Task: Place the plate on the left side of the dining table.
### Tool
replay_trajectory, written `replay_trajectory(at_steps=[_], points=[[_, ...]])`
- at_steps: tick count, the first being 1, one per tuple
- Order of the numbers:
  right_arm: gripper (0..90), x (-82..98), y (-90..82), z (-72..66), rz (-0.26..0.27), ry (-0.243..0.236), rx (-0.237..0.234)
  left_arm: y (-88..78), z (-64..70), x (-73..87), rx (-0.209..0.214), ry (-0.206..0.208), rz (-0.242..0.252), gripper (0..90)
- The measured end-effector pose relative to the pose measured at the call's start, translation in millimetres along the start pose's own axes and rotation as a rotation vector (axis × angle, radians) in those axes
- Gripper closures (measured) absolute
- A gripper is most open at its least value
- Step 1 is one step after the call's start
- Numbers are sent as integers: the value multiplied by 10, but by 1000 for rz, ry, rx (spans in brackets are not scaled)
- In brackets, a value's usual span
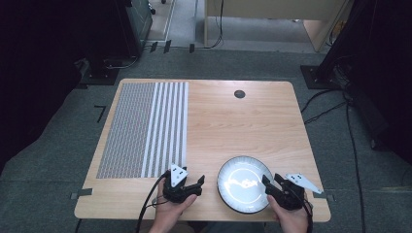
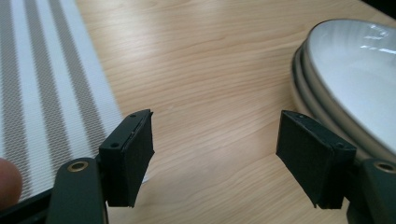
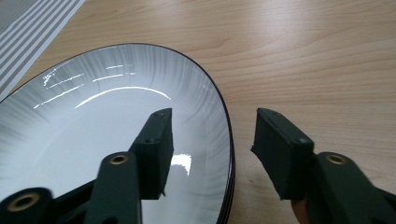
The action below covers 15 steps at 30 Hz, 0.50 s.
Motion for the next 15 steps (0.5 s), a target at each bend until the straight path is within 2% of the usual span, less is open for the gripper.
replay_trajectory(at_steps=[1,2,4,6,7,8,9,13,15], points=[[509,0,0,0,0,0,0,0,0,0,0,0,0,277],[573,11,4,2,-11,2,-16,8,72,-53,24,0,12,279],[602,20,6,-4,-16,6,-37,8,95,-67,32,2,18,281],[638,21,3,6,-4,4,-36,-3,217,-100,72,3,45,285],[638,21,3,6,-4,4,-36,-3,217,-100,72,3,45,285],[656,21,3,23,-2,5,-43,7,306,-97,97,12,51,285],[659,24,2,33,-2,9,-49,16,332,-91,107,16,47,287],[669,38,11,58,0,23,-72,46,402,-71,130,14,38,296],[676,46,17,58,-2,13,-74,51,419,-68,134,13,37,303]])
Point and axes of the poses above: each handheld gripper's, and its own axes: y roughly forward along the jaws, x roughly out of its underside, z roughly to its right, the point moved 7 cm from there along y, roughly forward along the jaws, and after that the axes turned 10 degrees about y, right-handed, at the moved point
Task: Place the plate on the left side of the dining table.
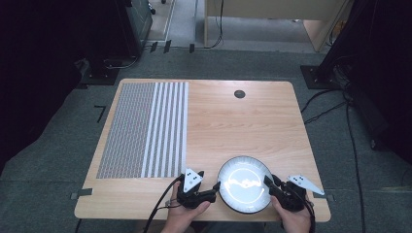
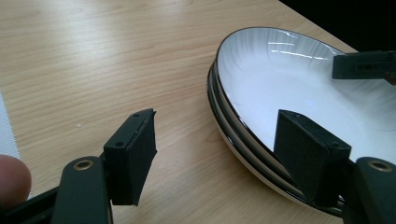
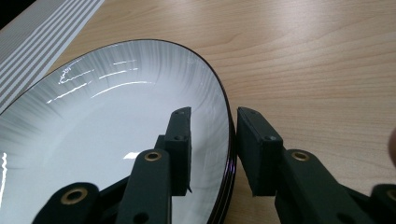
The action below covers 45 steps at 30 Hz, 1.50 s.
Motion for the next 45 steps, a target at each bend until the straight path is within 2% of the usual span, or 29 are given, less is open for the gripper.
replay_trajectory(at_steps=[3,6,7,11,16,17,18,20,23,25,27,29,31,38,45], points=[[711,-5,-5,13,-4,23,5,25,48,28,10,15,-15,314],[741,-24,-37,35,-5,56,26,39,63,34,13,14,-17,326],[754,-34,-51,27,-3,68,20,42,67,34,15,13,-17,331],[831,-52,-89,25,-7,66,51,52,80,38,24,9,-22,347],[846,-72,-112,41,-21,138,24,68,128,51,49,9,-30,373],[846,-72,-112,41,-21,138,24,68,128,51,49,9,-30,381],[848,-76,-111,53,-29,169,11,74,152,55,59,11,-30,391],[850,-77,-113,59,-36,195,4,76,172,57,69,17,-29,414],[851,-80,-112,66,-39,208,-1,81,197,56,85,20,-29,450],[853,-82,-112,82,-41,244,-15,86,224,58,107,26,-31,469],[854,-80,-113,85,-41,246,-18,92,250,62,128,31,-33,491],[852,-78,-116,88,-44,258,-24,92,266,65,118,42,-30,495],[849,-76,-118,103,-49,287,-45,91,261,62,121,38,-29,499],[846,-75,-122,122,-57,318,-68,89,253,61,129,34,-30,504],[839,-72,-134,157,-77,377,-115,88,246,58,129,34,-27,513]])
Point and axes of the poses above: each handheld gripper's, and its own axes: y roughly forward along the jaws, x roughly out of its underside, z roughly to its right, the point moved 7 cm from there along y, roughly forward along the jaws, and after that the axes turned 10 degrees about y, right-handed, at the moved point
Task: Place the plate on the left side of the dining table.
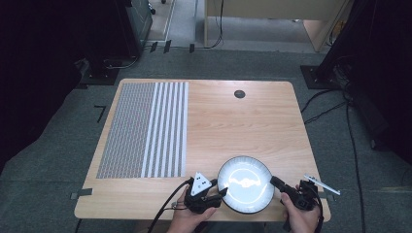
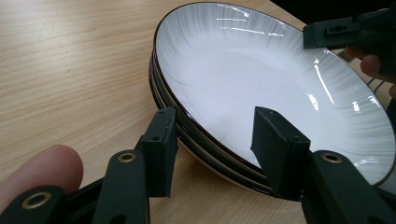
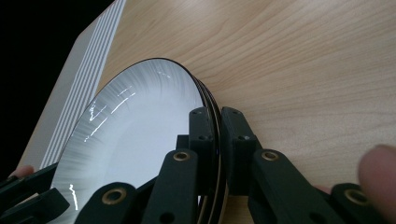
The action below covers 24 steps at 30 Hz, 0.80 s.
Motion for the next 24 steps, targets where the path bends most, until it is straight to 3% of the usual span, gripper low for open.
replay_trajectory(at_steps=[8,9,10,11,12,13,14,15,17,19,22,24], points=[[860,-24,-41,41,-13,106,-54,-6,-6,0,6,-8,-2,512],[900,-45,-64,38,-4,138,-89,-2,-10,3,7,-7,-3,508],[900,-71,-89,20,-24,200,-159,4,-6,12,9,-2,-9,515],[900,-51,-82,-40,-69,222,-225,7,-1,15,1,8,-7,512],[900,-6,-61,-85,-79,174,-187,10,3,15,1,13,-6,509],[900,-6,-61,-85,-79,174,-187,10,3,15,1,13,-6,501],[900,19,-68,-230,-52,102,-173,9,0,14,12,16,-9,490],[900,3,-89,-274,-36,87,-175,5,-5,16,20,17,-13,484],[847,-57,-136,-312,48,-3,-101,-6,-35,14,14,9,-14,465],[827,-70,-140,-235,75,-56,-19,-22,-78,4,5,-6,-12,454],[827,-57,-118,-70,43,-1,7,-45,-122,-8,-7,-24,-2,466],[823,-54,-110,-40,34,10,10,-53,-132,-11,-8,-23,2,480]])
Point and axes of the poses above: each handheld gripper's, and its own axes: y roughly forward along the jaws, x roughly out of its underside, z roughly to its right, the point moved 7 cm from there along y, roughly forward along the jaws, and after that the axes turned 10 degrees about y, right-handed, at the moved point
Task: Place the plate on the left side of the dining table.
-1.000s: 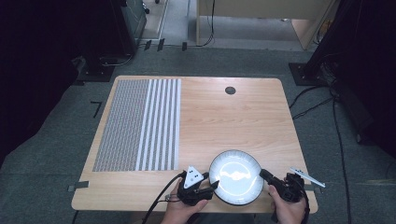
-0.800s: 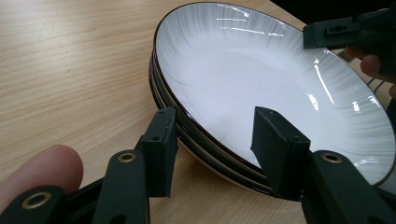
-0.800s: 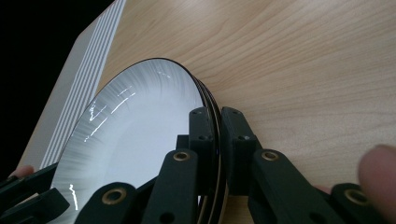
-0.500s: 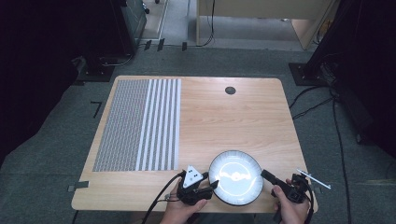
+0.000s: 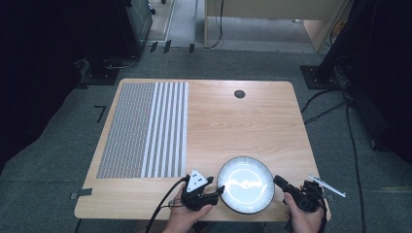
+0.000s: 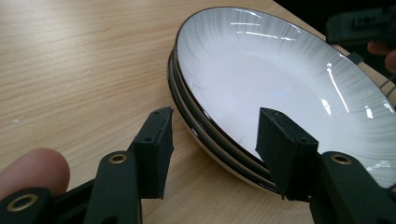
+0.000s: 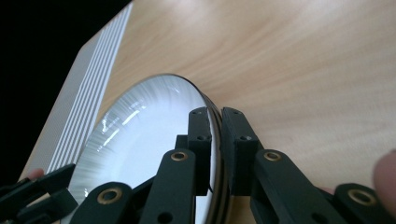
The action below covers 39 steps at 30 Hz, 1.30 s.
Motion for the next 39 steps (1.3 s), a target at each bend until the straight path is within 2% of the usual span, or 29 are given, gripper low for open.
replay_trajectory(at_steps=[1,2,3,4,7,9,12,14,20,24,25,28,29,33,38,39], points=[[811,-10,8,36,-4,23,-5,-6,-2,-3,1,1,3,488],[815,-12,11,31,-6,26,-9,-7,1,-3,4,2,3,497],[815,-12,11,31,-6,26,-9,-7,1,-3,4,2,3,507],[818,-9,21,20,-5,5,-5,-6,14,0,13,5,2,520],[838,28,37,-7,-36,11,-24,5,47,7,37,6,2,557],[852,34,41,-1,-38,6,-14,12,67,12,50,7,-2,571],[858,30,38,4,-45,20,-18,19,76,17,41,14,-7,571],[863,25,32,19,-63,48,-31,19,68,16,52,1,-10,574],[864,16,9,0,-69,58,-35,22,62,21,50,-4,-14,576],[862,26,11,4,-82,66,-35,33,60,31,65,-25,-24,572],[858,39,24,7,-92,79,-42,35,56,34,61,-23,-21,573],[839,61,39,-26,-98,59,-42,34,49,37,51,-12,-23,575],[819,86,58,-51,-116,49,-50,34,50,37,50,-13,-22,578],[781,107,84,-99,-88,18,-27,35,53,37,50,-15,-22,577],[806,101,117,-94,-75,35,-18,36,47,37,53,-18,-22,573],[822,101,126,-81,-76,60,-28,37,45,35,55,-22,-21,570]])
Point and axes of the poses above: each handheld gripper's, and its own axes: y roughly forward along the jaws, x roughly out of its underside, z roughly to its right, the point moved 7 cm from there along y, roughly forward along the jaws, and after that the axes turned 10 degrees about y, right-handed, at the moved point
